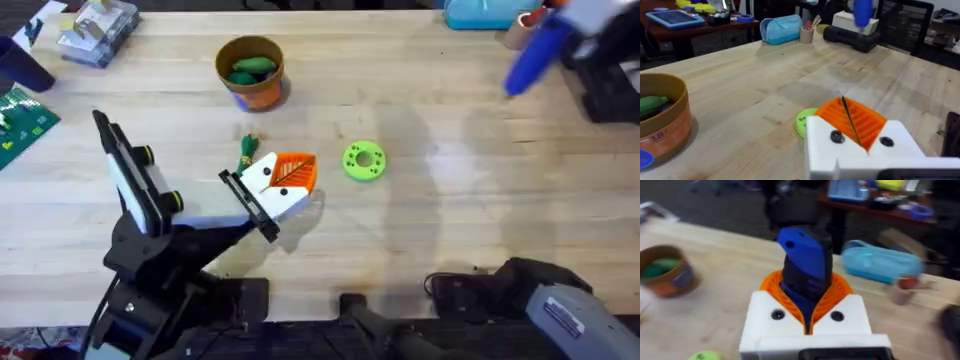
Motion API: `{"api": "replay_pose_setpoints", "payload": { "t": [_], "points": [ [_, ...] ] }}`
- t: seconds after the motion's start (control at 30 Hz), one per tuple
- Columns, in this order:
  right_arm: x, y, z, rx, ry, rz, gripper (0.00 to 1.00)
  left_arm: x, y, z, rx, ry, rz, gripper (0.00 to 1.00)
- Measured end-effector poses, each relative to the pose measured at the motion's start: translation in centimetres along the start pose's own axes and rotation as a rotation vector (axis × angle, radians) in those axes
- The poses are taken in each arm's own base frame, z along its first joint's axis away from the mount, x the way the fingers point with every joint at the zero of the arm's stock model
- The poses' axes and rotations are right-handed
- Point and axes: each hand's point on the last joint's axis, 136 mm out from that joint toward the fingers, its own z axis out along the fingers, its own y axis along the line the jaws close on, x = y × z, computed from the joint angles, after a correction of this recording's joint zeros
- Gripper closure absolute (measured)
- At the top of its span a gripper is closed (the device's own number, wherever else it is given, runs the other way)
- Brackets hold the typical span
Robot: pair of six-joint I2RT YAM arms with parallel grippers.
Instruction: Pick up the gripper from the table and insert it into the empty holder that is missing its gripper. Then pick up a screw, insert it into the mounting hole, and use the screwdriver to tighten it. Finally, clean up the table by picking up the vegetable and placing it into the bucket.
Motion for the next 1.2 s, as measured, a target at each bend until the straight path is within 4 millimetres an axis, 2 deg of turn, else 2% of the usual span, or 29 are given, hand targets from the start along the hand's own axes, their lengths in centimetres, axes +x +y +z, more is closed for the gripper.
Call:
{"api": "replay_pose_setpoints", "payload": {
  "t": [0.13,0.37,0.5,0.67,0.77,0.83,1.07,1.2],
  "points": [
    [0.3,5.8,2.2,-0.189,-0.060,-0.033,0.977,0.0,0.0,0.0,0.000,0.000,0.000,0.982],
    [-1.9,15.2,4.7,-0.468,-0.213,-0.062,0.977,0.0,0.0,0.0,-0.002,0.000,0.000,0.982],
    [-3.2,20.3,4.9,-0.609,-0.301,-0.039,0.977,0.0,0.1,0.0,-0.003,0.000,0.000,0.982],
    [-4.3,26.0,3.8,-0.772,-0.392,0.009,0.977,0.0,0.1,0.0,-0.004,0.000,0.000,0.982],
    [-5.0,28.3,2.6,-0.855,-0.431,0.058,0.977,0.0,0.1,0.0,-0.004,0.000,0.000,0.982],
    [-5.5,29.2,1.9,-0.893,-0.452,0.076,0.977,0.0,0.1,0.0,-0.004,0.000,0.000,0.982],
    [-5.7,31.4,0.2,-0.986,-0.438,0.108,0.977,0.0,0.1,0.0,-0.004,0.000,0.000,0.982],
    [-6.8,32.4,-0.4,-1.018,-0.432,0.117,0.977,0.0,0.1,0.0,-0.004,0.000,0.000,0.982]
  ]
}}
